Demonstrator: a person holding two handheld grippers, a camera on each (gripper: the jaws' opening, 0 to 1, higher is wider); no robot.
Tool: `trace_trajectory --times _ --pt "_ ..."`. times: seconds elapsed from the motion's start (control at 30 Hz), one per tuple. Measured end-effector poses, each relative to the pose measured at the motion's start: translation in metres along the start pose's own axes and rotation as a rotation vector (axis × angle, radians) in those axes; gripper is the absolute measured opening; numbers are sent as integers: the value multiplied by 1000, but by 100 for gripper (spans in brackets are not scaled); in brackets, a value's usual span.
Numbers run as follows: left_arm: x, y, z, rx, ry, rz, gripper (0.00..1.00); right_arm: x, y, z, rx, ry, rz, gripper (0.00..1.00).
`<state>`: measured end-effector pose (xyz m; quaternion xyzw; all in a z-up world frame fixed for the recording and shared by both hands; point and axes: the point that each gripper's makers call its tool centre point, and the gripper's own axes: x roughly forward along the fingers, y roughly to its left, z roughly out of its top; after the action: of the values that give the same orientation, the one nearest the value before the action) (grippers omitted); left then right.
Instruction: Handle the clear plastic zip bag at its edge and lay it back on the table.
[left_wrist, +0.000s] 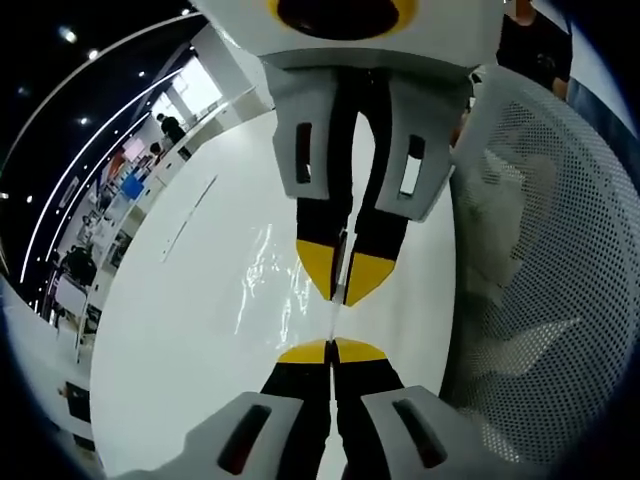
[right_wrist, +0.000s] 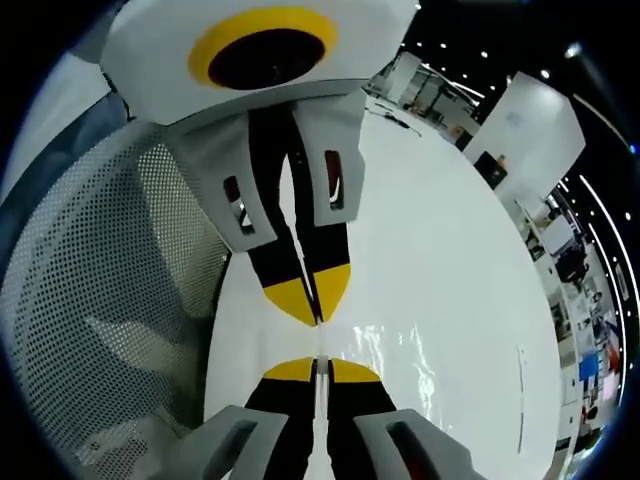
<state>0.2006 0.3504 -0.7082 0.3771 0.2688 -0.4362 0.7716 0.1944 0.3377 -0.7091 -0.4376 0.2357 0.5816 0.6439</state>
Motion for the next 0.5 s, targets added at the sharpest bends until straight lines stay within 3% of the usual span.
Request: trace_trajectory --times 0.5 --pt "-1 -4 3 13 6 -11 0 5 0 3 -2 -11 11 0"
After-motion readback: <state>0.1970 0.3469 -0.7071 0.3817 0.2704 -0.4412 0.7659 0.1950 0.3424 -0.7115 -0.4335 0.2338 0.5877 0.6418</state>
